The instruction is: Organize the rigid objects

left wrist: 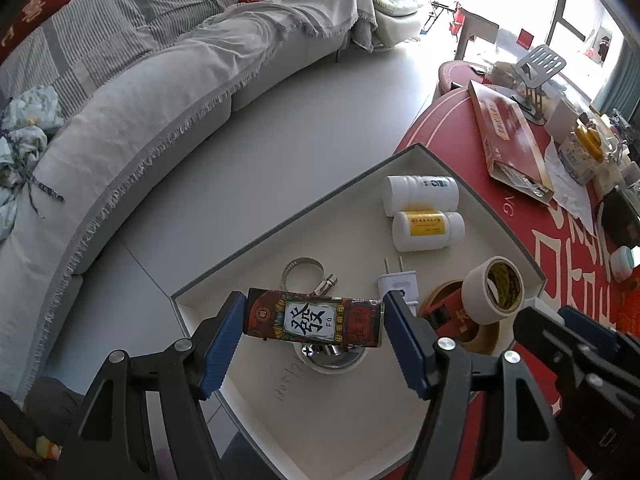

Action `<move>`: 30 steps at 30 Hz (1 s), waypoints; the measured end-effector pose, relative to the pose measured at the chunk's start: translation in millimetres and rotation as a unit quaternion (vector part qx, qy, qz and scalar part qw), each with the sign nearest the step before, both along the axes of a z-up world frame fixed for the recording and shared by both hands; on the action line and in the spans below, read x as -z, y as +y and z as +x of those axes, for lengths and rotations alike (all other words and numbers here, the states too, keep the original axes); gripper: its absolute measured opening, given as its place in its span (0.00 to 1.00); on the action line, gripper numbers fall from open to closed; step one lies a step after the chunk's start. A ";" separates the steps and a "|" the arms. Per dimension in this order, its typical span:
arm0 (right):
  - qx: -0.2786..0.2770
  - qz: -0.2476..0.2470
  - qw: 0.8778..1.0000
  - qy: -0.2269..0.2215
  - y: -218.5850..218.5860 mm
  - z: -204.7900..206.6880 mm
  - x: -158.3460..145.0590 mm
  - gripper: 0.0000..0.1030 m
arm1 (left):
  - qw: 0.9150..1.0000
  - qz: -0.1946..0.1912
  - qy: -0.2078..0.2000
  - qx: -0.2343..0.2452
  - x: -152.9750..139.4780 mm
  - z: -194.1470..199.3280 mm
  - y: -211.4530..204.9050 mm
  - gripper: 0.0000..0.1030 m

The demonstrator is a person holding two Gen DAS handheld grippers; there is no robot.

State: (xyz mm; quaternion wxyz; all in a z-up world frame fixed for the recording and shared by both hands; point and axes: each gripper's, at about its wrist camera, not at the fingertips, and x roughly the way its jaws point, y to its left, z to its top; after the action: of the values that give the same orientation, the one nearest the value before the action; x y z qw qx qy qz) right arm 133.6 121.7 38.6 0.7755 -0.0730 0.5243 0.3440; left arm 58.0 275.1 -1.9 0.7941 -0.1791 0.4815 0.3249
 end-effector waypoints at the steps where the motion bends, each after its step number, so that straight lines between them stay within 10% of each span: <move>1: 0.000 0.000 1.000 0.002 0.0 -0.1 1.1 0.52 | 1.000 0.001 0.000 -0.001 0.5 0.0 0.2 0.70; 30: -0.011 0.004 0.999 -0.038 17.8 17.9 0.0 0.52 | 1.000 0.009 0.000 -0.001 3.5 20.0 19.4 0.70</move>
State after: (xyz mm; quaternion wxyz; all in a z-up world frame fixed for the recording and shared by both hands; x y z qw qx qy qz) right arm 151.5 139.5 38.6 0.7914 -0.0888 0.4923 0.3512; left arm 77.9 294.5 -5.4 0.7957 -0.1722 0.4780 0.3296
